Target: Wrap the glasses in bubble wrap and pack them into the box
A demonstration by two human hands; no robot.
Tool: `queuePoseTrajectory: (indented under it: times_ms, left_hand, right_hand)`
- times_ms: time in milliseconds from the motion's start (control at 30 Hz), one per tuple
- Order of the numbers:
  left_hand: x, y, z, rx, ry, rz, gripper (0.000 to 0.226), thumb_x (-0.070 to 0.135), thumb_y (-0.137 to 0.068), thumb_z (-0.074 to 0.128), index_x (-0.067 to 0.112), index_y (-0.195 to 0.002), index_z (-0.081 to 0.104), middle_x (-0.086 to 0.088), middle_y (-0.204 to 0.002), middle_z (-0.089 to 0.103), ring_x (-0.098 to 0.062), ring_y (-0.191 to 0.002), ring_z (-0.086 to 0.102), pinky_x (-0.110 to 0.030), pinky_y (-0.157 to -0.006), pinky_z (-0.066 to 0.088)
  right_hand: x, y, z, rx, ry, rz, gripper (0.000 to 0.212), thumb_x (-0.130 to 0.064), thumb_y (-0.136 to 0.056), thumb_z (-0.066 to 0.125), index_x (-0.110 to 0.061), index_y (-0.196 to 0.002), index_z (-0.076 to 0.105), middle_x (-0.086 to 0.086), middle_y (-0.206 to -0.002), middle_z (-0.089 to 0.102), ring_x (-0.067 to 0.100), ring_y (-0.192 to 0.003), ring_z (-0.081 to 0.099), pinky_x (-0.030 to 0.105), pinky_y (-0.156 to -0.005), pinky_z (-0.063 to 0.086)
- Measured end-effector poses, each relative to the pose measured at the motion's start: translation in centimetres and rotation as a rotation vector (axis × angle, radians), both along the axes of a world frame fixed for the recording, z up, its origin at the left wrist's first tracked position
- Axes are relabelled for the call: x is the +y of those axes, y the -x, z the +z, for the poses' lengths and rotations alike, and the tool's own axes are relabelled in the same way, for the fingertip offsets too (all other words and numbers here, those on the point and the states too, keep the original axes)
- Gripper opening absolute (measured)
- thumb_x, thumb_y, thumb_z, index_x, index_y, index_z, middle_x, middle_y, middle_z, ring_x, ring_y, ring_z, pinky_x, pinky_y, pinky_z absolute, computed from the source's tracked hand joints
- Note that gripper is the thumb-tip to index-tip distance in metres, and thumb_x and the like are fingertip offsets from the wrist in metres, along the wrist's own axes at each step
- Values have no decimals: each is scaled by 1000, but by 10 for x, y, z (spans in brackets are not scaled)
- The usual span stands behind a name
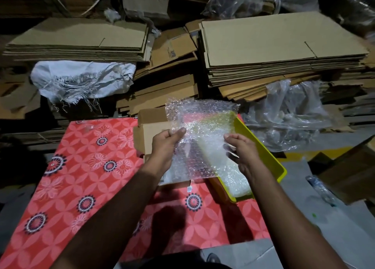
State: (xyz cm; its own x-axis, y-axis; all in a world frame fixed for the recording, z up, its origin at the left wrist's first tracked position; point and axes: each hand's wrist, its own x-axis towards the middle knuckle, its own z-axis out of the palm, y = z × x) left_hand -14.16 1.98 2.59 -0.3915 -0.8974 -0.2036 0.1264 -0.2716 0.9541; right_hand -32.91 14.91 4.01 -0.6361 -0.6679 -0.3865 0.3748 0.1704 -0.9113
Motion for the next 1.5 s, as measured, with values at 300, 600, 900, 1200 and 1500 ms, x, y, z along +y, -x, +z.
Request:
queuePoseTrajectory:
  times_ms: [300,600,900,1200,1500]
  left_hand:
    - [-1,9,-7,176,-137,-36,53,53,-81,75,21,-123,68,-2,-137,61,-26,-131,52,-59,-114,33]
    - [0,15,2,133,-94,61,15,12,-94,66,17,-81,63,-13,-89,63,-28,-84,55,-49,-79,51]
    - [-21,-7,3,170,-144,104,53,27,-98,55,10,-146,40,-10,-138,60,-29,-127,57,-56,-103,48]
    - [-17,-33,21,164,-176,104,22,23,-106,39,15,-107,59,-7,-115,66,-31,-105,66,-47,-89,54]
    - [-22,-67,44,146,-87,-2,21,23,-104,42,7,-108,55,-11,-87,65,-38,-85,66,-38,-63,51]
  right_hand:
    - [-2,12,-8,42,205,4,21,-6,-92,67,-26,-97,62,-9,-80,72,13,-80,64,31,-78,49]
    - [-8,18,-14,223,234,-62,9,-16,-91,72,-22,-85,68,-7,-85,67,12,-85,59,27,-73,43]
    - [-9,46,-25,211,112,-580,12,-15,-97,45,-23,-89,50,-6,-73,55,15,-64,54,21,-49,44]
    - [0,46,-63,1094,-771,15,33,-12,-81,62,-10,-114,60,22,-119,57,41,-114,52,43,-89,46]
    - [-51,-57,39,410,99,504,39,-48,-96,56,-14,-99,75,-11,-95,74,-1,-86,66,20,-81,47]
